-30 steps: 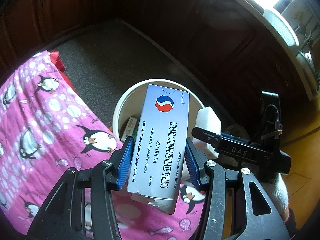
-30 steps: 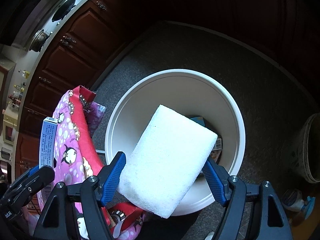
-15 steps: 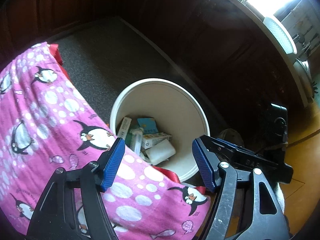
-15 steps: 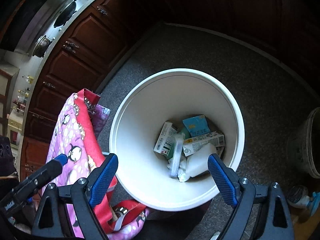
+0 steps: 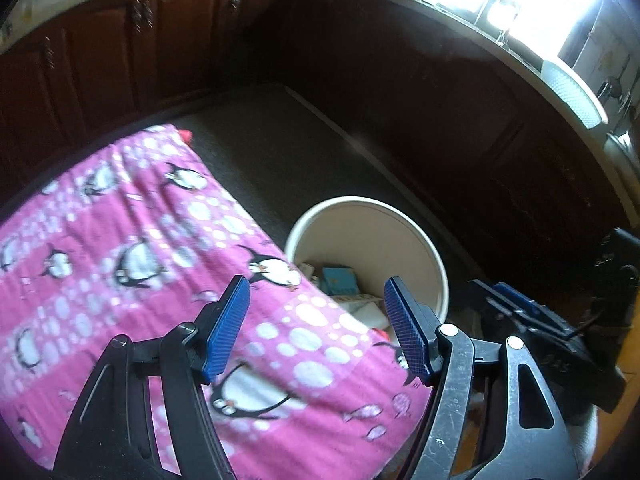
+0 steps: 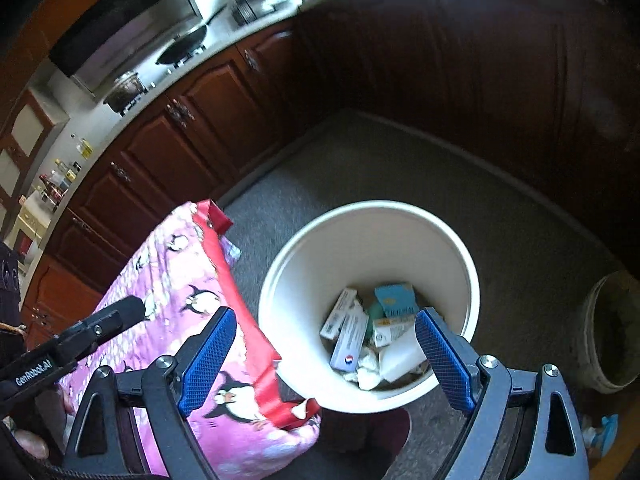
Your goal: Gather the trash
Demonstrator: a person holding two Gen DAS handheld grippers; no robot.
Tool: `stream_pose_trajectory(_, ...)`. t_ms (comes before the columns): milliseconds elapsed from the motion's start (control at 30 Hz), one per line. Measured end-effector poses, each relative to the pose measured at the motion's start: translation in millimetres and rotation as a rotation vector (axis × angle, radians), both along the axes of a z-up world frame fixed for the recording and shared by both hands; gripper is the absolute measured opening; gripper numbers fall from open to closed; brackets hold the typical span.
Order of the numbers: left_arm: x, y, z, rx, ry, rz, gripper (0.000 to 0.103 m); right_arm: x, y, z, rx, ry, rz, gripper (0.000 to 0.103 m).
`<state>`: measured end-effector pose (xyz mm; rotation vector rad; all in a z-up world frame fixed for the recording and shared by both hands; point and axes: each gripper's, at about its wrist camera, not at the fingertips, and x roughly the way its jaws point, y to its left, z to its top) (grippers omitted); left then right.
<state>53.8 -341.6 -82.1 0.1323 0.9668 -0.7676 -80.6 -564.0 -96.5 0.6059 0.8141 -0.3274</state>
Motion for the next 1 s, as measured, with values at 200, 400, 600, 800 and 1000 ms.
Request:
stream_pose_trajectory(200,-19,16,20,-0.025,-0.08,0.028,0.069,-12,20,26,-0.089,-0.048,-0.024,0.089)
stream_pose_trajectory(400,-31,30,42,-0.035,-0.179,0.048,0.069,-25,35,48,-0.153,-0.079,-0.044,0.089)
stream_pose_trajectory(600,-46,42,57,-0.054,-0.232,0.055,0.069,-35,45,62,-0.186,-0.083,-0.067,0.089)
stream_pose_trajectory(800,-53,53,67,-0.088,-0.269,0.064,0.069,-41,55,73,-0.205,-0.11,-0.076,0.089)
stream_pose_trajectory(1000,-63,59,78,-0.093,-0.346,0.096,0.069,-49,63,89,-0.283,-0.162,-0.104,0.089)
